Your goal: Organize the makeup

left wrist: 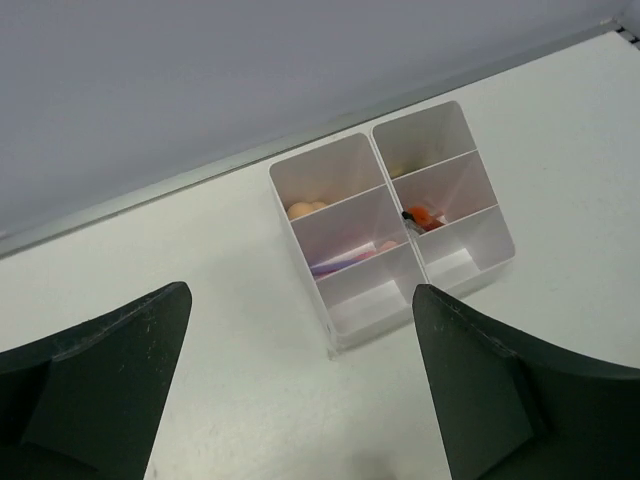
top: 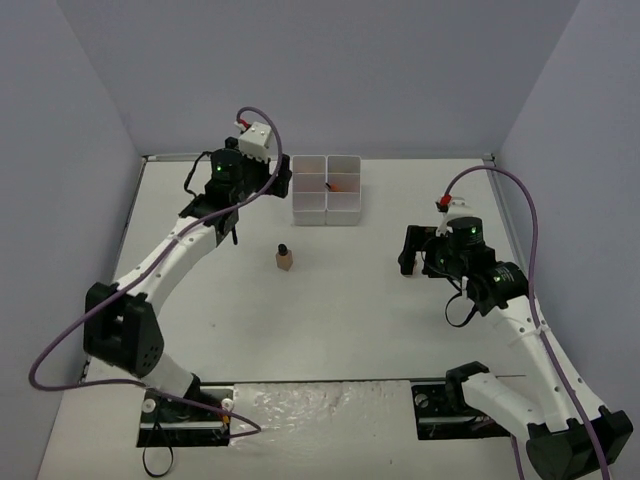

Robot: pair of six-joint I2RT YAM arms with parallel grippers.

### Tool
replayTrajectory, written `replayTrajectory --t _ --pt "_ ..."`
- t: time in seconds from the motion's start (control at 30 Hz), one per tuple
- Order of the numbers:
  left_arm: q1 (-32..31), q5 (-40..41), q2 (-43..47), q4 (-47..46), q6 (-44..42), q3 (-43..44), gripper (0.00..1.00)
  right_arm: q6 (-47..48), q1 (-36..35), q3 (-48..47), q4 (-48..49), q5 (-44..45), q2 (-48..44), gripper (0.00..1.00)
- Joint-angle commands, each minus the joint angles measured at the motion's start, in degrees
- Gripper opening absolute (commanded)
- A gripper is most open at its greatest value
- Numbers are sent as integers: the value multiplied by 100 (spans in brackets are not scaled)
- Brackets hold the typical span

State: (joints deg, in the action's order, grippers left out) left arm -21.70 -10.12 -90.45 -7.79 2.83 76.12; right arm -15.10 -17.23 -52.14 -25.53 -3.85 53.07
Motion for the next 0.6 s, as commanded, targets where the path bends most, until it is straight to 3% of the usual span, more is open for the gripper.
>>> replayTrajectory --t 0.0,0.13,0.33,0.57 --pt "-159 1040 914 1090 1013 -316 96 3 27 -279 268 77 -166 100" --pt "-159 1234 1277 1874 1313 -772 97 33 27 -278 302 52 -168 100" --pt "-173 1240 1549 2036 1847 -1272 97 69 27 -363 312 51 -110 100" --pt "-371 1269 1559 2115 1712 -1314 97 39 27 -425 315 42 -122 100"
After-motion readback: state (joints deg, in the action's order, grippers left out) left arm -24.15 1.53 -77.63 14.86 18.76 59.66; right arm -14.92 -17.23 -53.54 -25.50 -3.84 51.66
